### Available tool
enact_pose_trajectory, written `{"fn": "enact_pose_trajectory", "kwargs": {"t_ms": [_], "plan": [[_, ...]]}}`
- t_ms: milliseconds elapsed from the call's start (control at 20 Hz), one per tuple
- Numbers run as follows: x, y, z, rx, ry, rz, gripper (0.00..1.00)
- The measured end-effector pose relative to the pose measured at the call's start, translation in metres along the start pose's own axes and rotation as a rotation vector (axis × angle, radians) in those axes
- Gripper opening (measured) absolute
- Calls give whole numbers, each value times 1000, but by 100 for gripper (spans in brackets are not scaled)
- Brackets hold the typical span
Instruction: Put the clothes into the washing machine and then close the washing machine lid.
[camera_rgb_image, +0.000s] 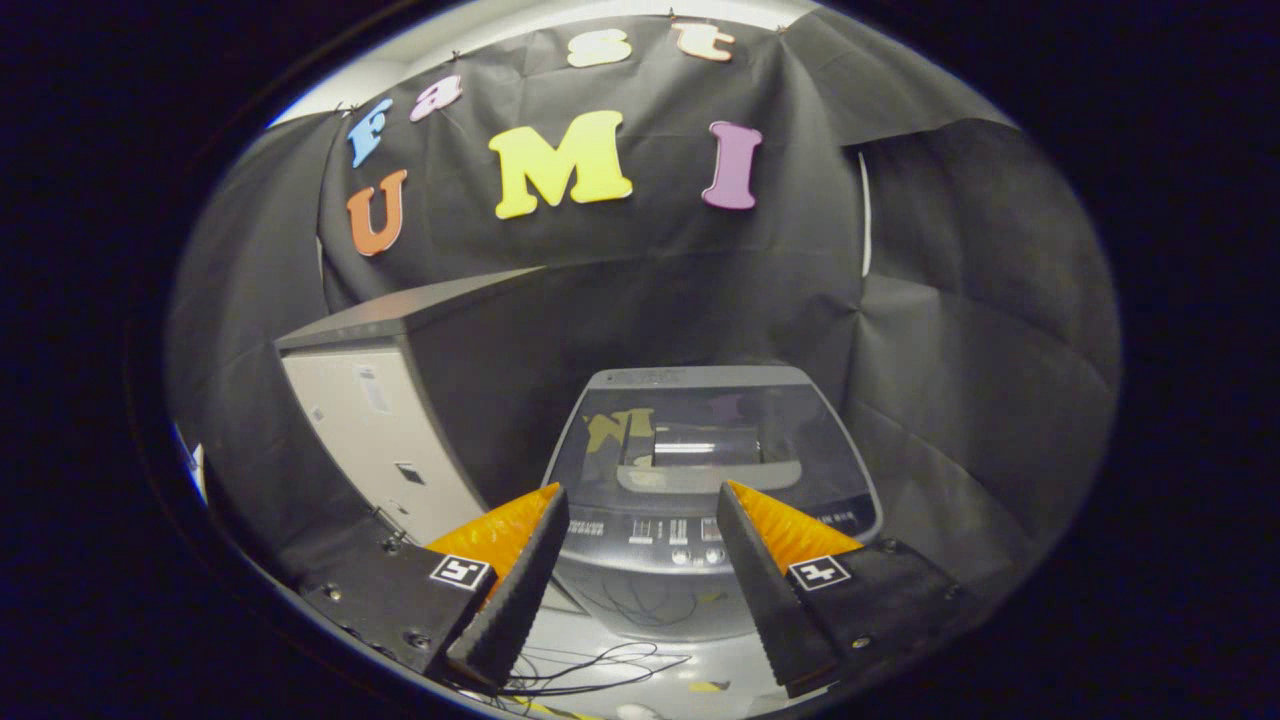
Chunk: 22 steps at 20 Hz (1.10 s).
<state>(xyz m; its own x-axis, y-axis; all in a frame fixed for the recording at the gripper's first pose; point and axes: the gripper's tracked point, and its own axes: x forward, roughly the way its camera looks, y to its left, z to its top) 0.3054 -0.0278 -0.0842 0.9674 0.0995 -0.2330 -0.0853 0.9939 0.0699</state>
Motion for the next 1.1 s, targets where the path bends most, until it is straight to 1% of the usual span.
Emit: {"fn": "enact_pose_trajectory", "kwargs": {"t_ms": [150,400,550,600,700,800,850,1000,1100], "plan": [[-70,7,-13,32,-53,-58,94],[-176,22,-27,78,-115,-117,94],[-232,28,-27,53,-166,-145,95],[-264,23,-37,45,-179,-146,95],[-302,15,-41,18,-192,-161,96],[-327,15,-46,-7,-195,-165,100],[-336,15,-46,-9,-203,-169,100],[-345,10,-46,4,-207,-188,100],[-348,13,-47,7,-210,-187,100]]}}
